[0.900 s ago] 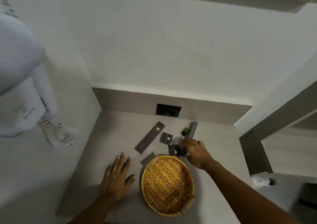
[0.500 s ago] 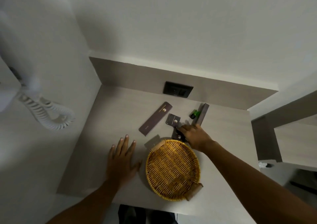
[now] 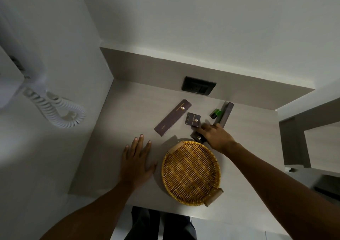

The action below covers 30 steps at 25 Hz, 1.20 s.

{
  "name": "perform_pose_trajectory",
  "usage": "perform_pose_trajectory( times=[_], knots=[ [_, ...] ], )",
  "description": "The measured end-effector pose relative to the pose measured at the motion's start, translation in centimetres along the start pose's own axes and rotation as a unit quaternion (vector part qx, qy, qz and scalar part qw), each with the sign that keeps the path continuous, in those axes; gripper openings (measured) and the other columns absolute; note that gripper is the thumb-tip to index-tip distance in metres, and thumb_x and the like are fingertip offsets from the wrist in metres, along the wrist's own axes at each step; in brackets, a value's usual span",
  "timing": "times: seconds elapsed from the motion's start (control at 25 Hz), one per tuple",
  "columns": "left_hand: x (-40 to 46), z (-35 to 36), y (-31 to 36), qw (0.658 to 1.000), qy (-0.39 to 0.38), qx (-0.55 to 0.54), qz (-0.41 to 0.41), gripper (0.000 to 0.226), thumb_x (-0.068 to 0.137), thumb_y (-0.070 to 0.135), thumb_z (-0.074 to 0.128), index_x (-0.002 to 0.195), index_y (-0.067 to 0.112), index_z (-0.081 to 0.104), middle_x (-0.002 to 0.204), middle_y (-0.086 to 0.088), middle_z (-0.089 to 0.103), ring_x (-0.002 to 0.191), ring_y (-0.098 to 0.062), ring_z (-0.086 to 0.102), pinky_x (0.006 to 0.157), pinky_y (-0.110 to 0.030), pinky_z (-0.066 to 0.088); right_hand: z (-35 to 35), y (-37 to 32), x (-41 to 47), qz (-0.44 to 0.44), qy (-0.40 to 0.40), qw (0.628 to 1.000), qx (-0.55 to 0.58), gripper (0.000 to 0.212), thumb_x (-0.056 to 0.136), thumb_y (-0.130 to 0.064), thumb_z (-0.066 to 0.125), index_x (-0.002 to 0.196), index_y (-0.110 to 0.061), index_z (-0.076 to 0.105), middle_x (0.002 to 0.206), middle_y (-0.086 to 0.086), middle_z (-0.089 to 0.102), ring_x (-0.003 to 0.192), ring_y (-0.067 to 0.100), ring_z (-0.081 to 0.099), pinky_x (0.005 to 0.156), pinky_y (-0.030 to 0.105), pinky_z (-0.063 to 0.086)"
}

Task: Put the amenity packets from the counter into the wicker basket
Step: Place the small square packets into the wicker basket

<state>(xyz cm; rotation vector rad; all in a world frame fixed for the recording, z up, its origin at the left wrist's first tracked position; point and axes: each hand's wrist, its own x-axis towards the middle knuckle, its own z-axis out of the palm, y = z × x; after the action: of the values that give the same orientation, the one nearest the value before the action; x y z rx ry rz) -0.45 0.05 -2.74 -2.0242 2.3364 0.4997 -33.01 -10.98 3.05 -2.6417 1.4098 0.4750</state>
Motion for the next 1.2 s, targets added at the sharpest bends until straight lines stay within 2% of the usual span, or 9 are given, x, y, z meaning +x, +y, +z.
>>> perform_pose_trajectory(
  times=[0.12,0.32,0.4,0.48,0.6,0.72,0.88,1.08,1.2],
  knots=[
    [0.0,0.1,-0.1,1.0,0.005,-0.003,0.004,0.086,0.087,0.076,0.021,0.156,0.024,0.026,0.167,-0.012,0.015,0.154,-0.032,0.012,0.119,-0.056,0.018,-1.8,-0.2,0.2,0.034,0.009,0.999,0.009,0.065,0.089,-0.019,0.062,0.145,-0.022,0.028,0.133,0.015,0.05,0.114,0.031,0.055,0.103,0.041,0.033],
    [-0.1,0.1,-0.1,1.0,0.013,-0.011,0.01,0.084,0.088,0.073,0.031,0.154,0.022,0.032,0.165,-0.014,0.022,0.152,-0.033,0.02,0.117,-0.055,0.021,-4.7,-2.2,-4.4,0.111,0.18,0.969,0.128,0.065,0.071,-0.015,0.08,0.127,-0.012,0.047,0.127,0.017,0.056,0.108,0.036,0.058,0.091,0.048,0.048],
    [-0.2,0.2,-0.1,1.0,0.016,-0.01,0.01,0.084,0.088,0.073,0.031,0.154,0.022,0.032,0.165,-0.013,0.023,0.152,-0.032,0.021,0.117,-0.054,0.021,-3.4,-5.9,-6.9,0.056,0.149,0.973,0.169,0.06,0.075,-0.019,0.078,0.127,-0.018,0.048,0.126,0.011,0.057,0.106,0.031,0.06,0.091,0.043,0.051],
    [-0.2,0.3,-0.3,1.0,0.018,-0.014,0.008,0.083,0.087,0.072,0.032,0.155,0.023,0.029,0.166,-0.011,0.019,0.153,-0.03,0.017,0.118,-0.054,0.02,-0.6,-10.0,-8.3,-0.009,0.065,0.983,0.171,0.058,0.08,-0.02,0.074,0.132,-0.02,0.048,0.135,0.012,0.054,0.113,0.034,0.056,0.094,0.042,0.048],
    [-0.1,0.5,-0.3,1.0,0.022,-0.015,0.004,0.084,0.086,0.071,0.036,0.156,0.026,0.026,0.167,-0.009,0.016,0.154,-0.027,0.013,0.119,-0.054,0.018,2.6,-13.0,-8.2,-0.006,-0.042,0.98,0.195,0.058,0.088,-0.016,0.064,0.141,-0.023,0.039,0.151,0.012,0.035,0.129,0.04,0.041,0.102,0.046,0.041],
    [-0.1,0.7,-0.3,1.0,0.025,-0.018,0.005,0.082,0.087,0.071,0.034,0.156,0.026,0.025,0.167,-0.008,0.016,0.154,-0.027,0.012,0.119,-0.053,0.018,3.2,-14.0,-7.5,-0.03,0.003,0.98,0.196,0.055,0.083,-0.014,0.071,0.133,-0.021,0.049,0.141,0.016,0.048,0.117,0.041,0.054,0.093,0.048,0.049],
    [-0.1,0.6,-0.4,0.999,0.03,-0.016,0.009,0.082,0.088,0.071,0.031,0.156,0.026,0.025,0.167,-0.009,0.017,0.154,-0.028,0.014,0.119,-0.054,0.02,3.0,-15.2,-8.0,-0.054,0.041,0.982,0.175,0.068,0.062,-0.02,0.089,0.122,-0.018,0.057,0.123,0.014,0.062,0.098,0.03,0.067,0.078,0.037,0.057],
    [-0.1,0.7,-0.4,0.999,0.029,-0.021,0.008,0.083,0.087,0.072,0.03,0.156,0.027,0.023,0.167,-0.009,0.016,0.154,-0.028,0.013,0.119,-0.055,0.021,1.4,-13.8,-8.3,-0.024,-0.006,0.975,0.219,0.065,0.083,-0.031,0.069,0.14,-0.02,0.039,0.146,0.016,0.042,0.128,0.036,0.044,0.101,0.045,0.041],
    [-0.1,0.9,-0.5,0.999,0.035,-0.026,0.012,0.083,0.087,0.072,0.034,0.156,0.026,0.025,0.167,-0.009,0.016,0.154,-0.028,0.014,0.118,-0.055,0.022,-1.2,-9.2,-7.5,0.023,0.091,0.967,0.236,0.05,0.086,-0.034,0.059,0.133,-0.026,0.044,0.137,0.008,0.051,0.123,0.026,0.048,0.1,0.04,0.041]
  ],
)
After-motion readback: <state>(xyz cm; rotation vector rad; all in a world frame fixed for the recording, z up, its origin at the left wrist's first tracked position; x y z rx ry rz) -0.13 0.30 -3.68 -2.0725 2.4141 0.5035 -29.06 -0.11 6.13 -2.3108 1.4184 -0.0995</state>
